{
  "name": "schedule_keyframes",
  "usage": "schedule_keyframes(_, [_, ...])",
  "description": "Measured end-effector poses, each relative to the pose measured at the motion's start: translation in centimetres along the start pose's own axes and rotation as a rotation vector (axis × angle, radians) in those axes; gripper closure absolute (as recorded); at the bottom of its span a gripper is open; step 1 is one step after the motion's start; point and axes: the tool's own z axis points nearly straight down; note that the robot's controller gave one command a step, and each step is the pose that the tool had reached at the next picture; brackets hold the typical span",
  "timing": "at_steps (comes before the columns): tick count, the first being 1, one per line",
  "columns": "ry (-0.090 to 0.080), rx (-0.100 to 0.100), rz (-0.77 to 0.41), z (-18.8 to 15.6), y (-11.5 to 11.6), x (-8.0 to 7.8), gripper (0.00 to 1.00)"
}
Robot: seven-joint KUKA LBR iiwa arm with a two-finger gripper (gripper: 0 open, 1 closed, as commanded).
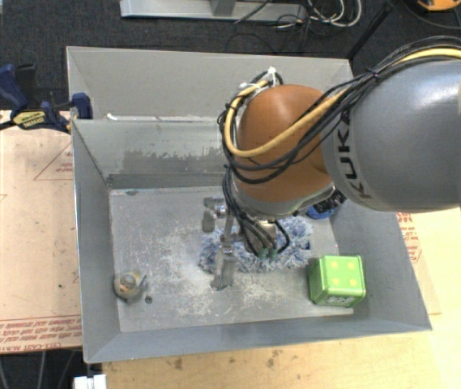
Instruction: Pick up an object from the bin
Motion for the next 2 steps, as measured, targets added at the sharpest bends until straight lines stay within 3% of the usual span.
schedule_keyframes(1, [-0.007,-0.001,0.003,-0.4,-0.1,-0.1,0.00])
schedule_keyframes(2, [-0.011,-0.003,0.020,0.6,-2.0,-1.7,0.00])
